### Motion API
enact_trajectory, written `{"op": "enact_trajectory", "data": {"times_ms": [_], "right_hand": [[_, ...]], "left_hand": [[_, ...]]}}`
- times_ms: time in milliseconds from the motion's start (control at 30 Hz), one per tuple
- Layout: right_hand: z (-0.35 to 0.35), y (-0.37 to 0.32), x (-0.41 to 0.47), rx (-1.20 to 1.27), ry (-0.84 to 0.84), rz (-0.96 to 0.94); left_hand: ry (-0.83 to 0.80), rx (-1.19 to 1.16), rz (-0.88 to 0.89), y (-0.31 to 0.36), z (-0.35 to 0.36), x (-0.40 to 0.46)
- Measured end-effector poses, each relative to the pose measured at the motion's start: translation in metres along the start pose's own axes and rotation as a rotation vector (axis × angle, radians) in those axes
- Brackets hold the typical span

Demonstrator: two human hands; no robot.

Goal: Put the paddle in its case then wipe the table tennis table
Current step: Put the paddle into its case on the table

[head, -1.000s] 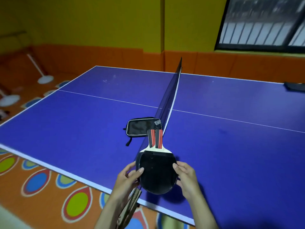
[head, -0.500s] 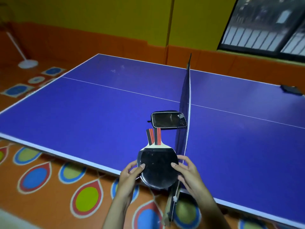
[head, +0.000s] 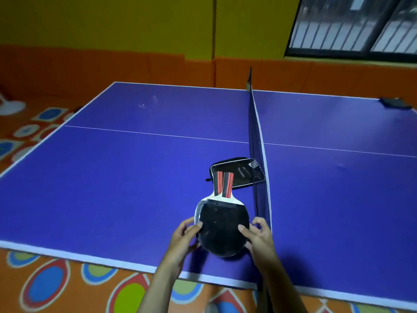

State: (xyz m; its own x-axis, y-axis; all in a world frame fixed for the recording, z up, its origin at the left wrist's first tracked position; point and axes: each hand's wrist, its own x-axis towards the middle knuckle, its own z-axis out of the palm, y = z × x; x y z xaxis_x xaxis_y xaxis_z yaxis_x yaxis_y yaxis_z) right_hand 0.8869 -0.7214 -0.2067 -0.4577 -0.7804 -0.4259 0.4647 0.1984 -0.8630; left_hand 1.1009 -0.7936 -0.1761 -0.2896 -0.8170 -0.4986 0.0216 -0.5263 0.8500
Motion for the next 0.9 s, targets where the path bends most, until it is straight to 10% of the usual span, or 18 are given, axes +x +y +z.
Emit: {"op": "enact_trajectory", "data": {"times_ms": [900], "right_hand": [[-0.020, -0.055, 0.132, -0.067, 0.587, -0.143]], "left_hand": [[0.002, 0.497, -0.265, 0.020, 0.056, 0.331]]}}
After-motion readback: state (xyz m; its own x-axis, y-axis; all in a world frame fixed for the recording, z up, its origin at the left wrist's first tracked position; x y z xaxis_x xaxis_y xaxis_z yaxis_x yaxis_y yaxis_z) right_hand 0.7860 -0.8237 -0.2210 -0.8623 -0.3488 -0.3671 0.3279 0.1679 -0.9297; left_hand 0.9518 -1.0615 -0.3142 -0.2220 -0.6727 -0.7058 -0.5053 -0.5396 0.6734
